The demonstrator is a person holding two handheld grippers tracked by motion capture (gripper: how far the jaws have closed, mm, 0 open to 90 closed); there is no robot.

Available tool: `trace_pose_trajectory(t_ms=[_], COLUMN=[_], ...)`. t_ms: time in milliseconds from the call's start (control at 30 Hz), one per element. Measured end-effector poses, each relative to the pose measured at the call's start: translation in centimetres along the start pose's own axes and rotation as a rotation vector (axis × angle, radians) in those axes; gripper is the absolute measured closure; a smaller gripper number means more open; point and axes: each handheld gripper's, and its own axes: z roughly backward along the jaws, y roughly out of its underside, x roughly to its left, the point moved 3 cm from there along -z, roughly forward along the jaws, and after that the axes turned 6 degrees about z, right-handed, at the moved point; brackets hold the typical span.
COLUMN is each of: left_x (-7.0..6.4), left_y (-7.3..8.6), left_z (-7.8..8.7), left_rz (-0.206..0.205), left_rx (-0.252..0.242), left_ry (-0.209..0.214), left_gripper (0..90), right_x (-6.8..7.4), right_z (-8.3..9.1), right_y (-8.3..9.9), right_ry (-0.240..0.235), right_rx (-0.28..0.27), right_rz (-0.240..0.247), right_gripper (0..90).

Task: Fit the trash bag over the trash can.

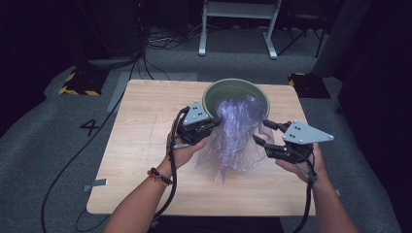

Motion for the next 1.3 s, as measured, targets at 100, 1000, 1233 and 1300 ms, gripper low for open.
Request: trace_pose_trajectory(t_ms=[100, 1000, 1233, 1300], left_x=[0.3, -4.5, -8.6, -8.8], left_y=[0.0, -0.1, 0.6, 1.0], left_z=[0.1, 3.5, 1.4, 0.7], left_rz=[0.011, -0.08, -0.185, -0.217], left_rx=[-0.006, 0.01, 0.072, 0.099], left_ry=[0.011, 0.12, 0.174, 0.136], left_gripper=[89.8, 16.7, 18.0, 19.0], right_x=[-0.5, -4.7, -4.7, -4.7], right_z=[-0.8, -5.3, -5.3, -5.2], right_y=[0.3, 0.5, 0.6, 0.7], right_ry=[0.015, 0.184, 0.186, 0.181], right_rx=[0.011, 0.103, 0.106, 0.101], right_rz=[0.002, -0.061, -0.067, -0.075], right_gripper=[72.2, 90.0, 90.0, 90.0])
